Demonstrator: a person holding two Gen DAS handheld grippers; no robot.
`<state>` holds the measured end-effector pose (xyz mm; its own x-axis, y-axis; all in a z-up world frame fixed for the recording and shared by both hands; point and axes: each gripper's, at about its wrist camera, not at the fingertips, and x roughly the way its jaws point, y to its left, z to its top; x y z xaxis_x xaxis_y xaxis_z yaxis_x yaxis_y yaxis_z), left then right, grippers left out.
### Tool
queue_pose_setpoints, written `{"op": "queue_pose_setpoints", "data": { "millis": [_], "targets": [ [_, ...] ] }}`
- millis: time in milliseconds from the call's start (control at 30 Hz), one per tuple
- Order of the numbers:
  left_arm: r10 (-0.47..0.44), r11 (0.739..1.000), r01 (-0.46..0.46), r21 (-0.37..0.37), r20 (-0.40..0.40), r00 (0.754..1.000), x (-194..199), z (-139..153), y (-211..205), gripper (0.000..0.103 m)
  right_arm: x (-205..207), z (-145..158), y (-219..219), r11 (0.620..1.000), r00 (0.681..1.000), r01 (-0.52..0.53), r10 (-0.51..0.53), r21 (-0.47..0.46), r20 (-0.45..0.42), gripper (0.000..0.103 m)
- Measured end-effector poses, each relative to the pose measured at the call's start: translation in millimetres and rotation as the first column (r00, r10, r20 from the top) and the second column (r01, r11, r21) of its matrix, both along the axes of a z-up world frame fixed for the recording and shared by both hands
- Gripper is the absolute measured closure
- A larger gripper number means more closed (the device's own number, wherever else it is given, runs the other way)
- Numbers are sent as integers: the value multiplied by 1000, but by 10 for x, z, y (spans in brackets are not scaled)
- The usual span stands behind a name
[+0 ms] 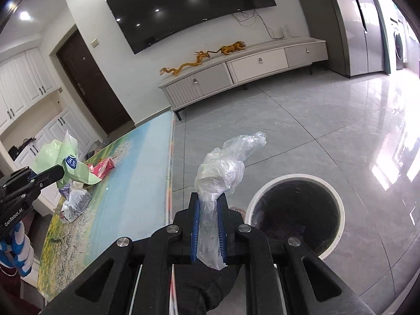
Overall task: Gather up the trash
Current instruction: 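Carry the green cloth and clear bag to the bin and release both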
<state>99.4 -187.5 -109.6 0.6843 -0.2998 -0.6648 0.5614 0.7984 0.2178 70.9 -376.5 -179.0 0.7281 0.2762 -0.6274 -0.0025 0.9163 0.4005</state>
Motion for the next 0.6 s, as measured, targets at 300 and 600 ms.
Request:
{"op": "queue_pose_setpoints", "data": {
  "millis": [300,600],
  "targets": [
    [-139,989,126,-73,-223,965,697,-438,-1046,90,210,-677,-632,991,984,110,-99,70,-148,91],
    [-170,984,139,-116,-329,929,1123,-842,-1817,83,562,-1174,-901,988,953,155,-144,22,-265,86]
  ]
}}
